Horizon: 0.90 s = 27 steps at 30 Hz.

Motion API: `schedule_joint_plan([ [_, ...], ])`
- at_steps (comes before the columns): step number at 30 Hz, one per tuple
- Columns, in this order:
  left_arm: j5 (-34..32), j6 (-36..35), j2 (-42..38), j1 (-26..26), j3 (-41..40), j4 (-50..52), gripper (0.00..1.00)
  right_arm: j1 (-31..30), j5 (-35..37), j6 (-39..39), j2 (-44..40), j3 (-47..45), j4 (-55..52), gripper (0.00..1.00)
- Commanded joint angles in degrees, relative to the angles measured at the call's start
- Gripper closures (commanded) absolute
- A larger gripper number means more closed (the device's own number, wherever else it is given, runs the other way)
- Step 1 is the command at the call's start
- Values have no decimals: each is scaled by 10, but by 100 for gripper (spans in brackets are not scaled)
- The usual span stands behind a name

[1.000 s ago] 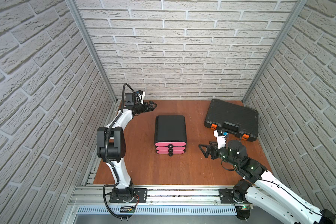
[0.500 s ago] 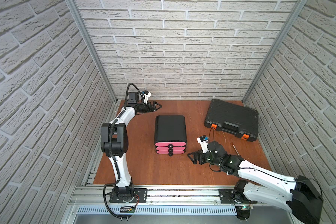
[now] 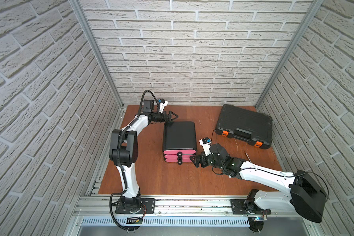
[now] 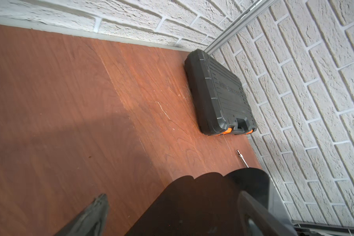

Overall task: Take the sponge out of the drawer
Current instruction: Adjust the storage box at the center of the board.

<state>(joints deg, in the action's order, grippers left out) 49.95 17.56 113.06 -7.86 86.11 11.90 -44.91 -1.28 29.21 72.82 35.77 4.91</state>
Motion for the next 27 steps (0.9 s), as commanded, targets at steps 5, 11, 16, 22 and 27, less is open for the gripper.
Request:
schedule_joint_plan([
  [5,10,-15,-41,-1,-56,-21,2,4,33,-47,31,58,-4,3],
  [11,30,-20,-78,1,-104,-51,2,42,26,-66,53,93,-26,1],
  [16,50,-24,-107,-1,-146,-76,2,81,-10,-81,83,127,-34,2],
  [22,46,-17,-137,-7,-189,-100,2,133,-63,-95,136,176,-35,2],
  [27,28,14,-173,-20,-242,-151,2,158,-105,-111,202,245,-43,3],
])
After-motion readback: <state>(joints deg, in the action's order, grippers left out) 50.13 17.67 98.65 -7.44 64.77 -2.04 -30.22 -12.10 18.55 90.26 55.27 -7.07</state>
